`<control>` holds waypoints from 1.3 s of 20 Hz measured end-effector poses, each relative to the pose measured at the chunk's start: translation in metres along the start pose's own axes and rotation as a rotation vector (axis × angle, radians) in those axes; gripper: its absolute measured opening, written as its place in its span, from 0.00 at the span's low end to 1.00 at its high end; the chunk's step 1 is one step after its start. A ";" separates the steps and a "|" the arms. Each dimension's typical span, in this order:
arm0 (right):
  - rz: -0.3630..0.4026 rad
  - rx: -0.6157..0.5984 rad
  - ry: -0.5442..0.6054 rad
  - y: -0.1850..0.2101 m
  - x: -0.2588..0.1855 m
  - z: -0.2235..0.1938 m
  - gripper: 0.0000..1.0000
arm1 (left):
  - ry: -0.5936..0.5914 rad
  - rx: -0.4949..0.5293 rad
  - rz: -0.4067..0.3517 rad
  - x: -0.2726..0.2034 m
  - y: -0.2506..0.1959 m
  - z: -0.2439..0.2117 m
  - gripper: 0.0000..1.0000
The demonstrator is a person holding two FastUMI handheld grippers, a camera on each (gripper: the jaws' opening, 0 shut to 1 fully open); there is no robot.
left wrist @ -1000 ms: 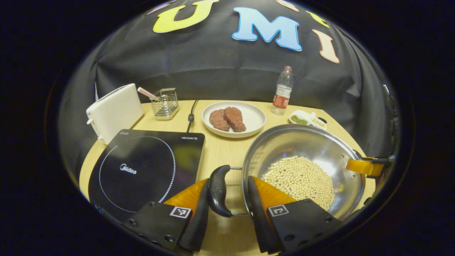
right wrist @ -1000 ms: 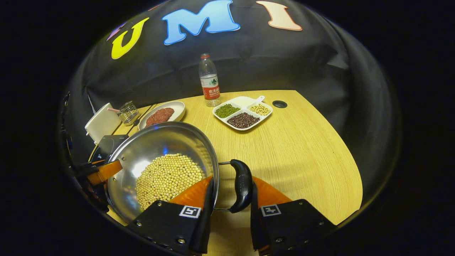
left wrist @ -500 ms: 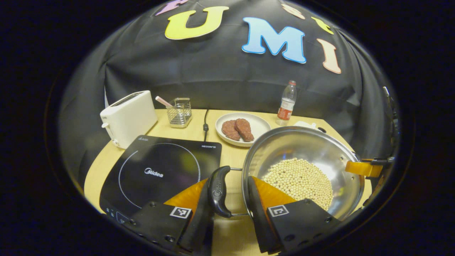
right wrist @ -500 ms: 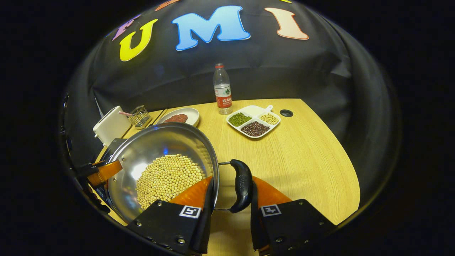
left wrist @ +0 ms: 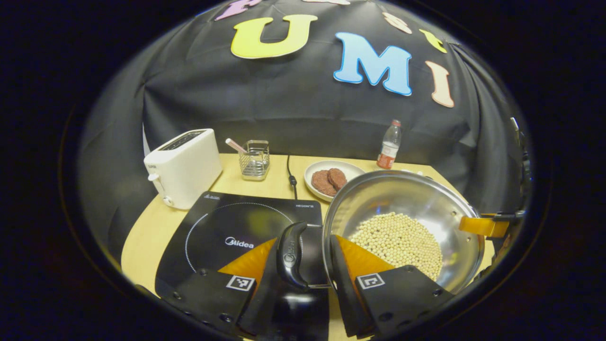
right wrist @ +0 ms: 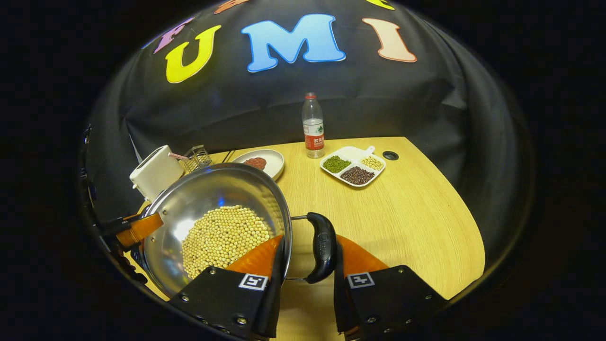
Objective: First push the handle of the pot to place it horizontally, then grasp the pot with both hands and set it on the induction cooktop.
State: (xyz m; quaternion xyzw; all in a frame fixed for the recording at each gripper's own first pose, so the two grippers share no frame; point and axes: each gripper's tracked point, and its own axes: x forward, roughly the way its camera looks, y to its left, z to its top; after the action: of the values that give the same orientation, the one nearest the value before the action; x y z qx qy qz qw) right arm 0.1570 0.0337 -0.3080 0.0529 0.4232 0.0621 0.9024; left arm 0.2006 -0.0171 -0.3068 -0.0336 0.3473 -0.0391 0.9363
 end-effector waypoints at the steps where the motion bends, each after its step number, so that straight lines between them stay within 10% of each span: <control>1: -0.001 0.003 -0.002 0.005 -0.001 -0.001 0.46 | -0.002 0.002 -0.002 0.000 0.006 0.002 0.60; 26: -0.005 0.028 -0.002 0.170 0.026 -0.015 0.46 | -0.004 0.016 -0.008 0.010 0.179 0.007 0.61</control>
State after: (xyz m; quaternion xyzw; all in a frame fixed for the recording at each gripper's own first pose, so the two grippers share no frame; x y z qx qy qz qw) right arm 0.1507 0.2062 -0.3120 0.0648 0.4234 0.0540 0.9020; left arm 0.2216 0.1606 -0.3236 -0.0275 0.3449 -0.0454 0.9371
